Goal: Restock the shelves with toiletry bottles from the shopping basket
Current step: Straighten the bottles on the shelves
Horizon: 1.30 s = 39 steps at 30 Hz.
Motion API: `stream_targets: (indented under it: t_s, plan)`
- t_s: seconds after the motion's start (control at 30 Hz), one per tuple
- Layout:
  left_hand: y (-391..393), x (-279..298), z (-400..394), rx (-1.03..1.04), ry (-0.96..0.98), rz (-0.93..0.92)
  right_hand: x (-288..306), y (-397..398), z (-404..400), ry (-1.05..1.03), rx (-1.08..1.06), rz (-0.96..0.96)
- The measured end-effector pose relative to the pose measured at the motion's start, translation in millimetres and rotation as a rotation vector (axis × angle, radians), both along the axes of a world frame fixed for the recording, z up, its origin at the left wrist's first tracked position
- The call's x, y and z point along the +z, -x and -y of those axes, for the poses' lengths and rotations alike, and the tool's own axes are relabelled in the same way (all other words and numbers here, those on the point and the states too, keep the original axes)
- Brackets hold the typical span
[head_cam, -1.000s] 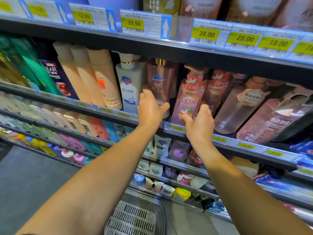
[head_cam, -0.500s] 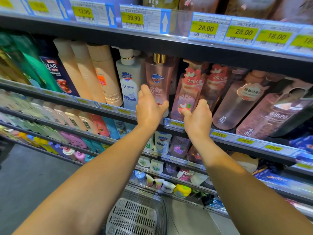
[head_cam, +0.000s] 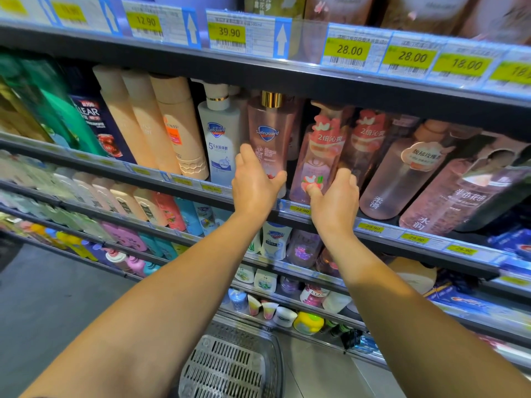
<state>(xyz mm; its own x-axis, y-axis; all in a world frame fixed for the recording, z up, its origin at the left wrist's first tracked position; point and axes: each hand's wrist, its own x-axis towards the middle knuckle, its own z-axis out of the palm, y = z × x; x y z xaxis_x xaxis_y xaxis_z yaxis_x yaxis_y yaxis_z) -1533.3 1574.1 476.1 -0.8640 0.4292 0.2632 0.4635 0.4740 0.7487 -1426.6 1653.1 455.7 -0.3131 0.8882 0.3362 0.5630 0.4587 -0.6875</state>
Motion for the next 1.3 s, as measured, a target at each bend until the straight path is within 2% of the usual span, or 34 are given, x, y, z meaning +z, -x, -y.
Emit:
stream_targets:
  t_s: [0.33, 0.43, 0.53, 0.77, 0.87, 0.97, 1.2, 1.3]
  plan:
    - [-9.3, 3.4, 17.6, -0.07, 0.004, 0.103, 11.8, -27.0, -0.3, 0.011, 0.017, -0.081]
    - [-31.1, -2.2, 29.4, -0.081, -0.099, 0.02, 18.2, -42.7, -5.3, -0.025, 0.038, -0.141]
    - [-47.0, -0.2, 22.7, -0.178, -0.176, -0.004, 29.7, -50.9, -13.7, -0.057, 0.018, -0.167]
    - [-69.5, 9.0, -12.3, -0.269, -0.152, -0.057, 49.6, -40.7, -19.1, -0.054, 0.011, -0.014]
    - [-74.9, 9.8, -21.6, -0.25, -0.16, -0.039, 58.5, -37.5, -24.4, -0.002, -0.015, 0.056]
    - [-77.0, 10.4, -30.7, -0.219, -0.141, 0.062, 68.5, -35.2, -29.9, 0.015, -0.044, 0.078]
    - [-73.3, 9.0, -48.8, -0.123, -0.167, 0.121, 81.8, -23.8, -39.6, 0.044, -0.009, 0.312]
    - [-69.4, 10.0, -52.8, -0.084, -0.146, 0.126, 83.1, -24.2, -38.1, 0.005, -0.036, 0.294]
